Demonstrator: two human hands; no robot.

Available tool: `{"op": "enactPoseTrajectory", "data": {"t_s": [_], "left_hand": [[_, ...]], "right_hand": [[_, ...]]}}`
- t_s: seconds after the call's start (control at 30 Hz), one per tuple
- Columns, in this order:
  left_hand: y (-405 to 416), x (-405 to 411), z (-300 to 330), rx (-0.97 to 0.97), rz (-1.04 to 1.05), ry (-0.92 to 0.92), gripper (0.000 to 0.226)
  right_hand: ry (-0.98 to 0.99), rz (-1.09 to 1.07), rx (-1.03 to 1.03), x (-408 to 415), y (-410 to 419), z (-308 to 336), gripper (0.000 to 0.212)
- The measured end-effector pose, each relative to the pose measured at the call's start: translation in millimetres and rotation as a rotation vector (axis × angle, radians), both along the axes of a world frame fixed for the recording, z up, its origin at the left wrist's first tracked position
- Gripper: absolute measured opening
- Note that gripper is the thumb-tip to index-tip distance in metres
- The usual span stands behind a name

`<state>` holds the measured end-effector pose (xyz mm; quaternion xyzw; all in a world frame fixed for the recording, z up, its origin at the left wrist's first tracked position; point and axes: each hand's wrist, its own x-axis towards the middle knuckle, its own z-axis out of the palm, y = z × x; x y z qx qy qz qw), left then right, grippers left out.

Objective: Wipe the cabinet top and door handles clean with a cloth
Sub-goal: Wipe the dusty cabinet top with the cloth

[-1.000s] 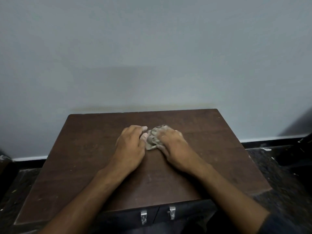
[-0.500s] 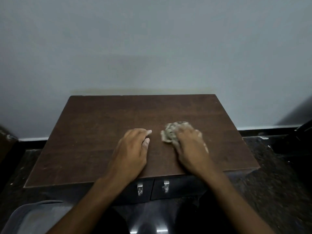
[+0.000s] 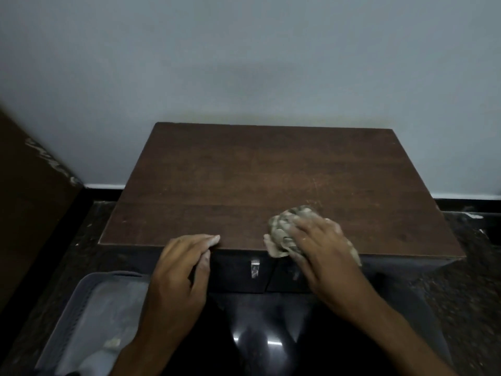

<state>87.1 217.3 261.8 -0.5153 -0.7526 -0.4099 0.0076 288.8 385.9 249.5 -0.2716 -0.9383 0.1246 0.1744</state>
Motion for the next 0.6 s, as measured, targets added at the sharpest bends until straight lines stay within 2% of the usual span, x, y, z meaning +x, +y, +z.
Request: {"op": "enactPoseTrajectory", "data": {"t_s": [0.2,0.3,0.47,0.6], "left_hand": [[-36.3,2.1,0.1,-0.014,0.232,0.005,0.029],[-48.3,-3.9,-4.2,-0.035,0.319,-0.025,0.03],[-62.8,-18.1,-22.5,0.075,0.502,-0.073,0.029],[-67.4,-28.9,-36.0,0.174,0.657,-0.156,0.031]], "right_hand": [[-0.052,0.237,0.079,-109.2,-49.4,-12.9,0.05],[-0.097,0.315,0.132,-111.8,-40.4,-13.3,0.052],[-0.156,0.4,0.237,-103.3,-27.4,-9.2,0.053],[-0.143,0.491,0.237,-149.4,-45.3,-0.1,0.055]]}}
